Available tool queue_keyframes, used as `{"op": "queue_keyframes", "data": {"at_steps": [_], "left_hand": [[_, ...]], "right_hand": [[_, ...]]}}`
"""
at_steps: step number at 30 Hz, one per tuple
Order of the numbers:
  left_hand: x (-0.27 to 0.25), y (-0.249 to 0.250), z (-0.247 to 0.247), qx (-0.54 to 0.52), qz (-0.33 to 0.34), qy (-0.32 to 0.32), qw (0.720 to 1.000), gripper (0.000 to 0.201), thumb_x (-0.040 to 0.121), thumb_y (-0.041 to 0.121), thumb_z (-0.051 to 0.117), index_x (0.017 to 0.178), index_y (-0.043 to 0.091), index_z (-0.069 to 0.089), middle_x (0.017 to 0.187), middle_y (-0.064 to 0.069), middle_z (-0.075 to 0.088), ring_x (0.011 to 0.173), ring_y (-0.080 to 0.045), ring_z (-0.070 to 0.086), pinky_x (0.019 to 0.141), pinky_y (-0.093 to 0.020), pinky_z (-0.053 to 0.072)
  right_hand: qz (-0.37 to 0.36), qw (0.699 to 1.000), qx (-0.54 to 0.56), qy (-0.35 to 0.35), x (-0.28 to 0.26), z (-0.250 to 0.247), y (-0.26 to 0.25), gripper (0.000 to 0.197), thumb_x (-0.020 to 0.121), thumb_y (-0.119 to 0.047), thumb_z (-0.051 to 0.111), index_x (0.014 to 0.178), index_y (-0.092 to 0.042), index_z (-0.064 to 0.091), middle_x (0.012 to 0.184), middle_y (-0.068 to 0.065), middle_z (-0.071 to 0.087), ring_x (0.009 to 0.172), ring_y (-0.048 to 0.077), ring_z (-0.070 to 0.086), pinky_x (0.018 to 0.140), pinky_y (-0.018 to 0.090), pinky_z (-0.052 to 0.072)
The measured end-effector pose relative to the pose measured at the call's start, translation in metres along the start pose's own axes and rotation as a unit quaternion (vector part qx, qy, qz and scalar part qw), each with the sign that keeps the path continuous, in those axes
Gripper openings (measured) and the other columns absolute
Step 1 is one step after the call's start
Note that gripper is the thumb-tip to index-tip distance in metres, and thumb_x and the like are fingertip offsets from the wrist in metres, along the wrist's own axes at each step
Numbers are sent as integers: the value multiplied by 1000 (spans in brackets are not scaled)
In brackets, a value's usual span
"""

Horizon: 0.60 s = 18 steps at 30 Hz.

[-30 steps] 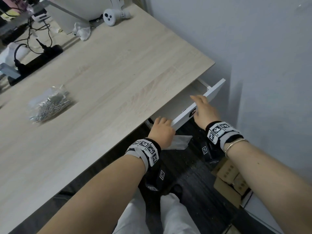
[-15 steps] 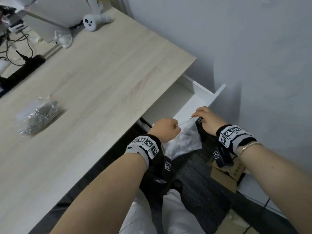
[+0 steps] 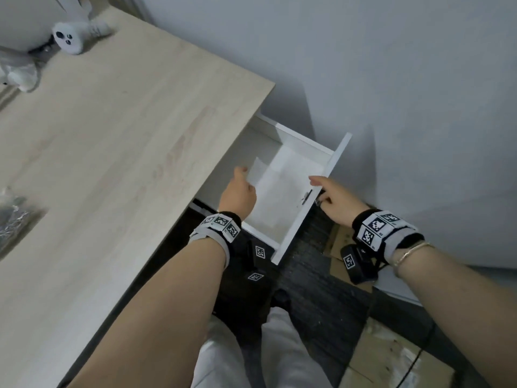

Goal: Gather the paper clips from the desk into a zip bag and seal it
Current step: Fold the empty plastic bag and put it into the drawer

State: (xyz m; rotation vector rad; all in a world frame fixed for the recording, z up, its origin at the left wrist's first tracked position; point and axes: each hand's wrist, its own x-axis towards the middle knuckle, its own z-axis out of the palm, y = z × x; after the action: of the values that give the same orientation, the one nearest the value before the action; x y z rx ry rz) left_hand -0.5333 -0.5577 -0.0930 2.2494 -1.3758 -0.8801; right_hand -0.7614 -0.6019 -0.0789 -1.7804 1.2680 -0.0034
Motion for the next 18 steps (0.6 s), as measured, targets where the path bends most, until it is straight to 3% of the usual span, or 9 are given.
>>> {"op": "queue_keyframes", "data": {"at_steps": [2,4,6,8,9,11,13,16,18], "left_hand": [[2,-6,13,7,16,-16,1000,36,93,5,32,128,11,32,74,-9,55,56,-21,47,47,-30,30],[3,-12,23,37,33,-38,998,27,95,6,34,122,9,38,96,-17,57,67,-25,49,56,-31,35],[4,-18,32,85,28,-55,994,23,96,13,42,118,10,45,124,-17,46,94,-32,53,78,-37,42],[1,-23,39,180,39,-69,981,26,94,26,48,118,20,52,145,-10,28,127,-33,37,103,-45,31],[-2,-24,42,222,62,-84,970,27,94,30,47,119,25,54,150,-7,23,134,-31,28,109,-48,24],[-8,-23,47,264,124,-125,948,30,95,28,42,122,32,55,150,-3,29,137,-28,26,112,-49,20],[-12,-21,53,281,151,-193,928,42,93,13,39,129,33,49,144,-1,41,131,-25,36,110,-46,25],[-16,-21,57,299,118,-305,897,61,87,-1,34,139,31,36,144,-1,45,129,-23,44,108,-42,30],[-17,-20,57,317,113,-329,883,62,88,-1,32,142,30,32,145,-1,44,129,-23,44,107,-39,31]], "right_hand": [[15,1000,11,6,-4,3,2,57,90,-3,39,141,-29,30,124,4,53,107,19,55,96,28,42],[17,1000,15,15,-8,7,3,56,90,-4,39,140,-30,32,119,6,54,108,16,54,95,24,40],[6,999,23,30,-12,11,3,56,90,-1,39,139,-27,34,135,1,45,107,13,54,94,20,37],[-5,998,38,42,-15,15,6,57,89,2,38,140,-24,34,149,-5,28,107,12,54,94,18,36],[-7,998,46,47,-17,17,7,58,89,3,39,141,-23,34,152,-5,23,107,12,54,93,18,37],[-4,997,48,61,-21,22,11,59,89,3,40,142,-22,32,152,-3,19,108,14,55,91,18,39],[1,996,40,76,-25,25,12,59,89,1,41,143,-19,28,151,-1,20,108,16,56,90,19,40],[14,995,39,88,-31,30,10,64,89,-1,40,147,-21,19,148,1,25,109,15,56,88,18,39],[24,996,46,75,-35,34,8,70,89,-2,39,148,-26,11,147,2,31,109,14,55,89,19,38]]}}
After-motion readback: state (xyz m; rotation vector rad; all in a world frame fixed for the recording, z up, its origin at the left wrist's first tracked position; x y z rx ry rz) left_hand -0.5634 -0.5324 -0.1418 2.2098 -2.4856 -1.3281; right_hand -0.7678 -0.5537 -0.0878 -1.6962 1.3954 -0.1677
